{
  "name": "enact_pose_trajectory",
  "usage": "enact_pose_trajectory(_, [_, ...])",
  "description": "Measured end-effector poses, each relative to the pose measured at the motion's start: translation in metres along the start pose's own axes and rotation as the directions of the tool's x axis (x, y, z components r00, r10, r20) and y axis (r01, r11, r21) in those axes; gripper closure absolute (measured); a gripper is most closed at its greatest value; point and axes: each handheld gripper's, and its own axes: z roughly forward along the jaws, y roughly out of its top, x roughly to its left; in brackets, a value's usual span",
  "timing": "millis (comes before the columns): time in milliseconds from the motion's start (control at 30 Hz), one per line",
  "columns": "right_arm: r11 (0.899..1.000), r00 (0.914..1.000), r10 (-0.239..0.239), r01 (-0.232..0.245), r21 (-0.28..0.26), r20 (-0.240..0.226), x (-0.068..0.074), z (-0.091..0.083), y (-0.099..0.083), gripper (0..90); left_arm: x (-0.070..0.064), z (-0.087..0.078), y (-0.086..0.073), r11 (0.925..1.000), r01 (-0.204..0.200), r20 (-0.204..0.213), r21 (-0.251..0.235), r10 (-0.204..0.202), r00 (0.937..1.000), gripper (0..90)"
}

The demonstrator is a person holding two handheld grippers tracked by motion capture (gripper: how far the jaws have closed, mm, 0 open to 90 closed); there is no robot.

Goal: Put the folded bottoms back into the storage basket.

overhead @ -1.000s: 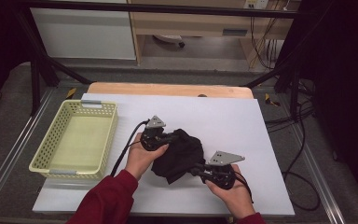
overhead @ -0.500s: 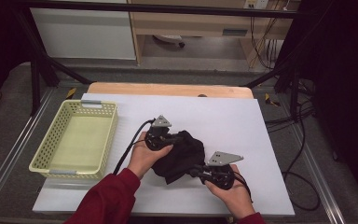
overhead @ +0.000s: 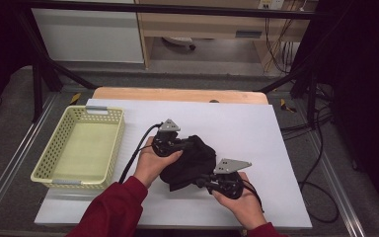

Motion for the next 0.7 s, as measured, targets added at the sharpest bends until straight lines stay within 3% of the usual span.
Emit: enact_pose_trajectory(700, [0.999, 0.9977, -0.016, 0.018, 0.043, -0.065, -0.001, 0.015, 0.042, 79.5, 0.012, -0.027, 0.017, 0.9998, -0.019, -0.04, -0.011, 0.018, 0.9991, 81.4])
